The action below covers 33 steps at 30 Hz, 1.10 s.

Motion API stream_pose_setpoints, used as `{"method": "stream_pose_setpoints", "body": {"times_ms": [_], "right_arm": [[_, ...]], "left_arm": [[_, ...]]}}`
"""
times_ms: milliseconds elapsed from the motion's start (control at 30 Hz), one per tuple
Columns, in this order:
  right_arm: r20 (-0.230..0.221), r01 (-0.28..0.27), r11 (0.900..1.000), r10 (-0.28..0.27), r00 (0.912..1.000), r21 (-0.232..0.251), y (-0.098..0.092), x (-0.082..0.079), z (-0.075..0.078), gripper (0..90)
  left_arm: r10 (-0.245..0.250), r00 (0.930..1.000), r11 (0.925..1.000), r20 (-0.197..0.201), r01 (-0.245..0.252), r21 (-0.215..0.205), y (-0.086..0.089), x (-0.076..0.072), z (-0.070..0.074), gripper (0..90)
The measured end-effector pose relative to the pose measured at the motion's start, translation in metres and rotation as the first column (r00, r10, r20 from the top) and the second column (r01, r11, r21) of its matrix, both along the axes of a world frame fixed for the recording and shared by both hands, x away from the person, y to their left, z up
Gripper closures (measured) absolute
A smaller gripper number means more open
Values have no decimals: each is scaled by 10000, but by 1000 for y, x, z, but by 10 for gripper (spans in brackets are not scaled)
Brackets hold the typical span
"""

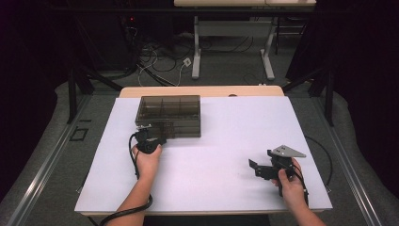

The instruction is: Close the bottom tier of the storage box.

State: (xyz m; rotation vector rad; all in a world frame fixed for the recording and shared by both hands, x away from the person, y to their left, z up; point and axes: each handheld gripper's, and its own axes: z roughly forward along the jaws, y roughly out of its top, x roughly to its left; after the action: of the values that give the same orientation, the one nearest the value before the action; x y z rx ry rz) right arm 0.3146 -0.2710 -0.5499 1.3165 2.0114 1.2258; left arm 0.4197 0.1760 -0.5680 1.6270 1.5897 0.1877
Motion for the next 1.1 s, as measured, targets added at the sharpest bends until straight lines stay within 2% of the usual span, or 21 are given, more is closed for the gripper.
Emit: {"method": "stream_pose_setpoints", "body": {"times_ms": [567, 1100], "right_arm": [[-13, -1, 10000, 1, 10000, 13, 0, 0, 0, 115], [9, 4, 10000, -4, 10000, -12, -1, 0, 0, 115]], "left_arm": [[-4, 9999, 10000, -143, 5, 47, -1, 4, 0, 900], [-40, 9999, 10000, -94, 41, 65, 0, 1, 0, 889]]}}
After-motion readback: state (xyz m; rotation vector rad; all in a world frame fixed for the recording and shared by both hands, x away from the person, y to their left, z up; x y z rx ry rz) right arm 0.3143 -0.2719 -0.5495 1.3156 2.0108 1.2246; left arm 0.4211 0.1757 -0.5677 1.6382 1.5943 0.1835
